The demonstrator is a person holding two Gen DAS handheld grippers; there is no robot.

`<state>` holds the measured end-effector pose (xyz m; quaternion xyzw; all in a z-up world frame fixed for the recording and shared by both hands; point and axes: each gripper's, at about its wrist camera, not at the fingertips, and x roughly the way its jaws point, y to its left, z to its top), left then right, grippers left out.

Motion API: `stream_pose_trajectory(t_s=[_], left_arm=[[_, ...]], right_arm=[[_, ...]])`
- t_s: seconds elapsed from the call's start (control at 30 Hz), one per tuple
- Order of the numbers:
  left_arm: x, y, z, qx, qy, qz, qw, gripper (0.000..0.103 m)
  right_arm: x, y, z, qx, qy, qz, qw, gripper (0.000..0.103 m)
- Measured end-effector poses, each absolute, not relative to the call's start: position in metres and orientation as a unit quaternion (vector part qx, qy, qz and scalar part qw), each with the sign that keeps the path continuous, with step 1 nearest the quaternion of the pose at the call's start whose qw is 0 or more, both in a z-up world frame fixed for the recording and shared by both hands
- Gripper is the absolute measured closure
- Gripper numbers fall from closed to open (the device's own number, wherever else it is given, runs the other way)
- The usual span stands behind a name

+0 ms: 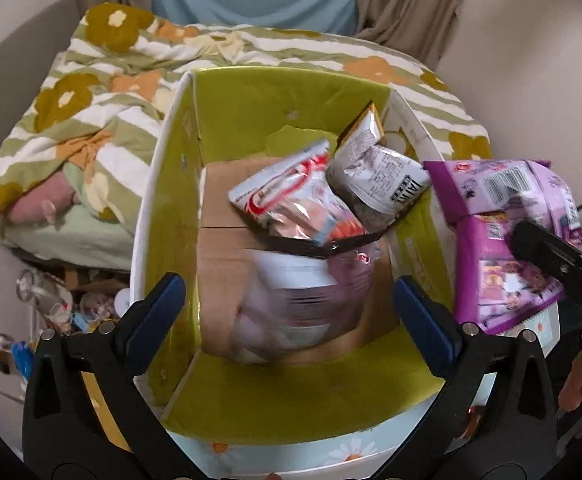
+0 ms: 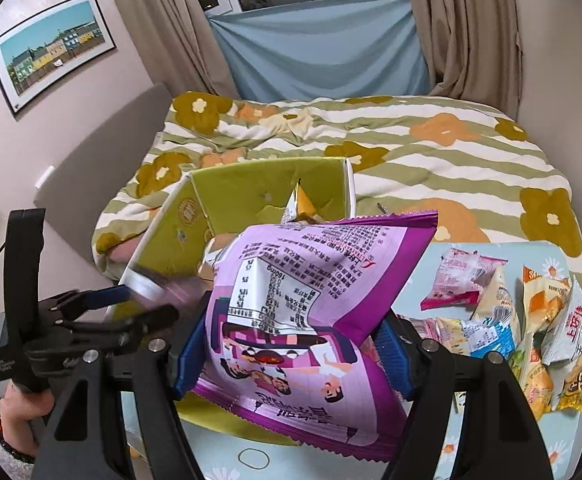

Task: Organize snacks
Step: 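Drop the mauve bag into the box with left tool while right tool drops purple bag in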

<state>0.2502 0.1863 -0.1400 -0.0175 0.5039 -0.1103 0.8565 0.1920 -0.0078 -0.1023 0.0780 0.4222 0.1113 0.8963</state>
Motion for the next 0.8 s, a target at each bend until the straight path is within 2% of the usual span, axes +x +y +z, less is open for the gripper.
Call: stream_pose_trajectory(t_s=[0.3, 0.8], left_arm=[[0.234, 0.212, -0.135, -0.042, 0.497, -0.101, 0.861, 0.000], [0.227, 0.221, -0.131, -0.049, 0.491, -0.055, 0.868, 0.000]], right_arm=[[0.199, 0.012, -0.105, 0.053, 0.427, 0.125, 0.894, 0.034], [0.265, 0.060, -0.114, 0.035, 0.438, 0.190, 0.878, 0.033]])
